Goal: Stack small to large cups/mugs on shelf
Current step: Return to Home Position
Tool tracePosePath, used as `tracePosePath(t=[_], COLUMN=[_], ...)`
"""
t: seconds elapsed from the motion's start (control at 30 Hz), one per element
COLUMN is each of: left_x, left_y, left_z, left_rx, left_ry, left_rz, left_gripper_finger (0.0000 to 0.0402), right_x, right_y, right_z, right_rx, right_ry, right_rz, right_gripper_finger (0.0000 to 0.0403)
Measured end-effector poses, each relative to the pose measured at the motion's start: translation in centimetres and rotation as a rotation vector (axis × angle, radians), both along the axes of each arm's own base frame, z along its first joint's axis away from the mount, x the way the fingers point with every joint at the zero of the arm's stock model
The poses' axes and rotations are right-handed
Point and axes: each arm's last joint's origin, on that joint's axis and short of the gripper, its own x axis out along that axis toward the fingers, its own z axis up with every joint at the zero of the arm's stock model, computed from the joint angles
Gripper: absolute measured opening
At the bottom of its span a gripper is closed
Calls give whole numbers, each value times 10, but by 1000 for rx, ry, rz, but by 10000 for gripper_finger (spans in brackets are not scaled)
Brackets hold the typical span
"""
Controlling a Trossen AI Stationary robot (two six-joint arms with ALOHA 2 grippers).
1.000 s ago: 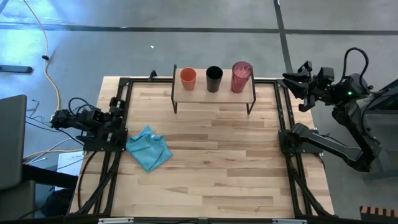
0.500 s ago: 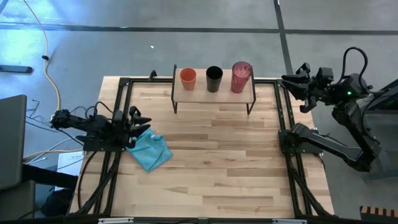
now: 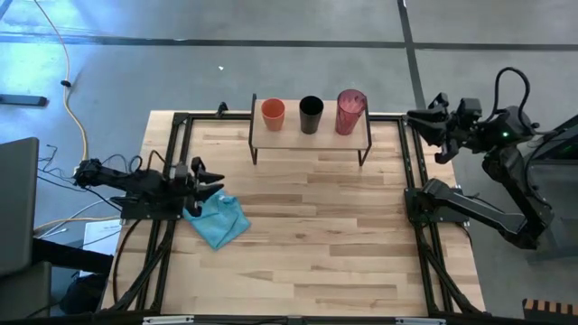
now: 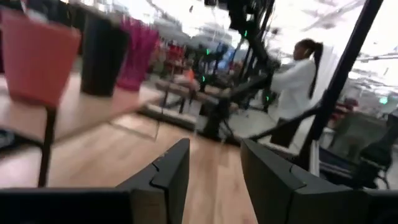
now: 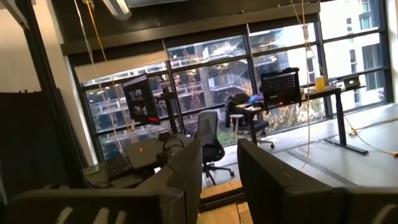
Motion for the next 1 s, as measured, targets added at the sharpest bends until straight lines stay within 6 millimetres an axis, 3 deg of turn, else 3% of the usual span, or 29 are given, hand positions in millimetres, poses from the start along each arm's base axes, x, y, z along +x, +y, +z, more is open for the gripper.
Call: tracePosePath(t=[0.1, 0.23, 0.43, 0.67, 1.0], left_x=[1, 1, 0, 1, 1], left_y=[-3, -11, -17, -14, -14], left_z=[0, 1, -2, -1, -2], left_rx=[-56, 71, 211, 289, 333], left_ry=[-15, -6, 11, 8, 16], left_rz=[-104, -365, -568, -453, -471], left_gripper_finger=[133, 133, 134, 134, 134], right_x=[0, 1, 1, 2, 2], right_y=[0, -1, -1, -1, -1], right_z=[-2, -5, -8, -8, -8], right_rx=[-4, -10, -9, -14, -14], right_ry=[22, 54, 79, 83, 83], right_rz=[1, -5, -8, -9, -10], right_gripper_finger=[94, 94, 94, 94, 94])
